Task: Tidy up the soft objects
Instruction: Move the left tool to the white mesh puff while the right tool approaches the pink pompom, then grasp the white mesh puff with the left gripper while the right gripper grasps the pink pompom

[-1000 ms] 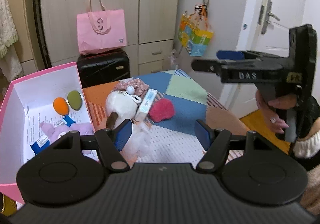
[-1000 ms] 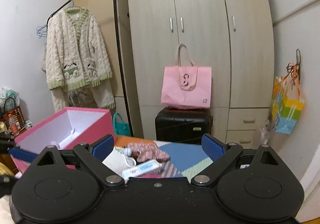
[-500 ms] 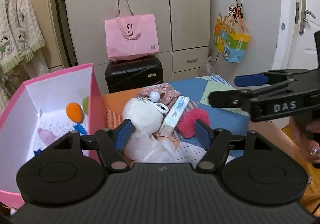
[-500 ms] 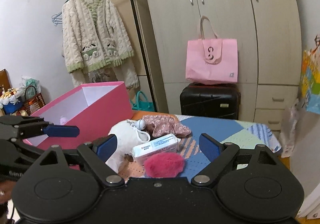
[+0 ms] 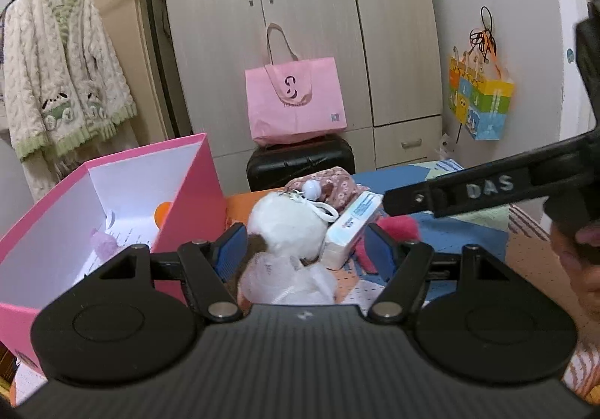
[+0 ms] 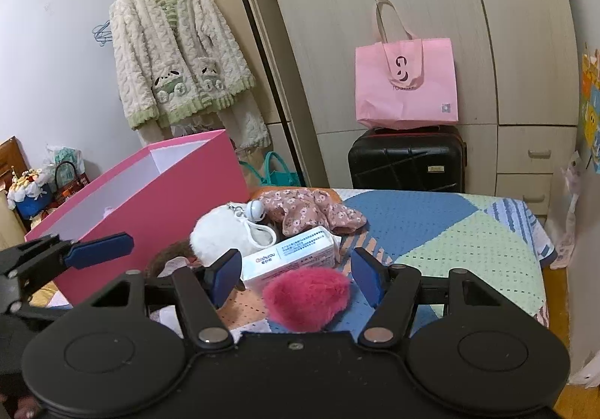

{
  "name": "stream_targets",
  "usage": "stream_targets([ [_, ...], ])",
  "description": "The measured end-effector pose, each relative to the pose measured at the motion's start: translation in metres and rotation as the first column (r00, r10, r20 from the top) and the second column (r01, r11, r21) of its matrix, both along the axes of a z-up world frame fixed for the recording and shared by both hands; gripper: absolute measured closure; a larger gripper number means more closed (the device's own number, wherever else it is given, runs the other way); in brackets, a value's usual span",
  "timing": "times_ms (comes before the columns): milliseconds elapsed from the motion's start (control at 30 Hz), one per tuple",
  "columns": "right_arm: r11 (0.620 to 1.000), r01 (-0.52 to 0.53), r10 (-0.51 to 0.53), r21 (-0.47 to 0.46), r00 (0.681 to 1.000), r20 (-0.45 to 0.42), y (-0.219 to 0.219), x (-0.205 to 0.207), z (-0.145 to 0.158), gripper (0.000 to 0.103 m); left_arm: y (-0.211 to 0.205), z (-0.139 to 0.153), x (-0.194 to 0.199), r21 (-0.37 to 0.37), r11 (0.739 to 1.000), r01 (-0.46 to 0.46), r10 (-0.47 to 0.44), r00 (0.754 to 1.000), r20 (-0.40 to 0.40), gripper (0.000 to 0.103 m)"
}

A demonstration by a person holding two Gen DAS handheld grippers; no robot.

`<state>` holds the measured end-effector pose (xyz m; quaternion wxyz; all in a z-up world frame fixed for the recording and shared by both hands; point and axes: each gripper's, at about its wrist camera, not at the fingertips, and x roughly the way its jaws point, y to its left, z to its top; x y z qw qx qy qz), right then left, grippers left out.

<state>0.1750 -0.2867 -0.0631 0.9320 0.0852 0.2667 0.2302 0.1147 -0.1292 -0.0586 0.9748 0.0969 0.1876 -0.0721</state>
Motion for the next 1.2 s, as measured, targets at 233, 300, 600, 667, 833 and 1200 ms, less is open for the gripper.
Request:
stream_targets([
  [233, 1.0, -0.023, 0.023, 0.0, 0.999, -0.037, -0.004, 0.007, -0.009, 0.033, -0.013, -0.024, 0.006, 0.057, 0.992, -0.116, 0.119, 0.992, -0.05, 0.038],
  [300, 0.999, -0.043, 0.042, -0.015, 0.998, -0.044, -0.002, 0.008, -0.011, 0.033, -0.01, -0.027, 0.012, 0.052, 0.987, -0.154, 0.157, 0.986, -0.059, 0.039],
  [600, 0.996, -0.09, 0.089, -0.02, 0.993, -0.073, 0.002, 0.017, -0.021, 0.033, -0.011, -0.043, 0.03, 0.052, 0.984, -0.171, 0.175, 0.979, -0.102, 0.041],
  [667, 0.995, -0.091, 0.089, -0.032, 0.993, -0.08, 0.005, 0.02, -0.025, 0.032, -0.009, -0.042, 0.035, 0.05, 0.983, -0.175, 0.18, 0.975, -0.129, 0.041],
  [833, 0.994, -0.096, 0.091, -0.045, 0.991, -0.1, 0.009, 0.028, -0.032, 0.031, 0.001, -0.044, 0.045, -0.001, 0.989, -0.151, 0.146, 0.963, -0.226, 0.041],
  [1200, 0.99, -0.08, 0.07, -0.112, 0.993, -0.091, 0.019, 0.037, -0.04, 0.03, 0.013, -0.049, 0.052, -0.101, 0.986, -0.131, 0.1, 0.958, -0.269, 0.057],
])
